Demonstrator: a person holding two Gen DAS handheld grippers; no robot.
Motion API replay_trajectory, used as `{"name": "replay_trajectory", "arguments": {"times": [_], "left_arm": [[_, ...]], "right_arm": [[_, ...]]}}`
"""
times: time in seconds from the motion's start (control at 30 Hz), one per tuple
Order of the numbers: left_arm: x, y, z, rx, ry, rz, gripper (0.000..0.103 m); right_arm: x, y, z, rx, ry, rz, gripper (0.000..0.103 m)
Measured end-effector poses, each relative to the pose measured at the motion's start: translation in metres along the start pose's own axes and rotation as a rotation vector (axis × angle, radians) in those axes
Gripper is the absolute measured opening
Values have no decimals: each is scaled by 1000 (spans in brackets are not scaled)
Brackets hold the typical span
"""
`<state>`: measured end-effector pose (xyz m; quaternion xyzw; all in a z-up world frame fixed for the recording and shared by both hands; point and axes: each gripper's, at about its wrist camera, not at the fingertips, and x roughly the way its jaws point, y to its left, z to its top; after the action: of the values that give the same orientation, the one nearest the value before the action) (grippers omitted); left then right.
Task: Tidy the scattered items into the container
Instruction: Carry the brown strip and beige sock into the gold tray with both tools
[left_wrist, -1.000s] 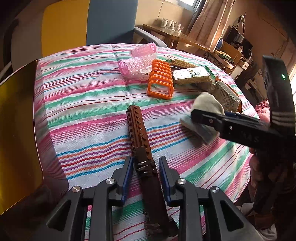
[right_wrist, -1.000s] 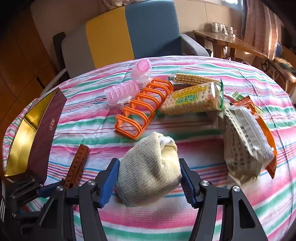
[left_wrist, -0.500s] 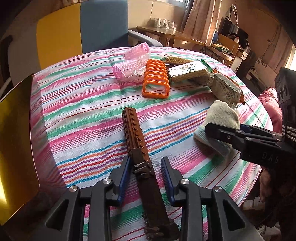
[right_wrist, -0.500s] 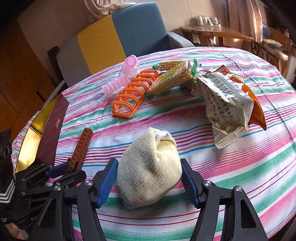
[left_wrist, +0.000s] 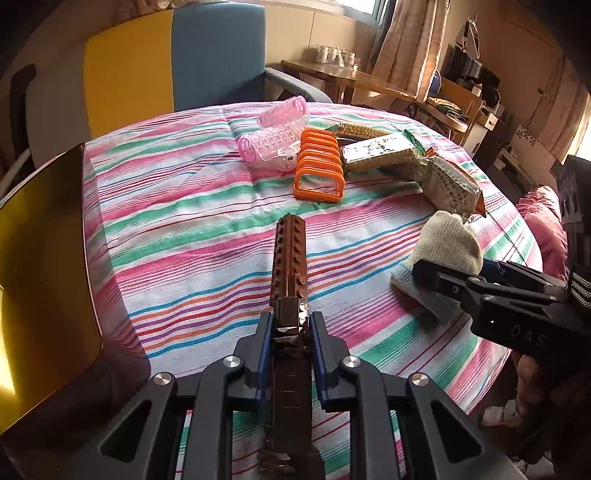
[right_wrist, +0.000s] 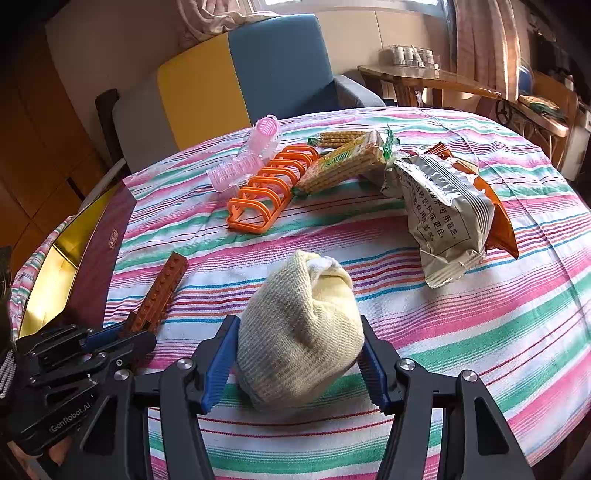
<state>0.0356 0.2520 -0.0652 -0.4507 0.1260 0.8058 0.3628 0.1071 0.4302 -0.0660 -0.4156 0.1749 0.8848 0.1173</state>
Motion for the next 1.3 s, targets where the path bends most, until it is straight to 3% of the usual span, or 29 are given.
{"name": "replay_trajectory", "arguments": {"times": [0.57, 0.93, 1.3], "left_arm": [[-65, 27, 6, -85, -154, 1, 19], [-107, 99, 1, -228, -229, 173, 19], [-118, 208, -29, -392, -190, 362, 19]], "right_arm": [[-22, 49, 15, -82, -39, 63, 61], [-18, 131, 40, -207, -73, 190, 61], [9, 245, 58, -381, -49, 316, 61]]}}
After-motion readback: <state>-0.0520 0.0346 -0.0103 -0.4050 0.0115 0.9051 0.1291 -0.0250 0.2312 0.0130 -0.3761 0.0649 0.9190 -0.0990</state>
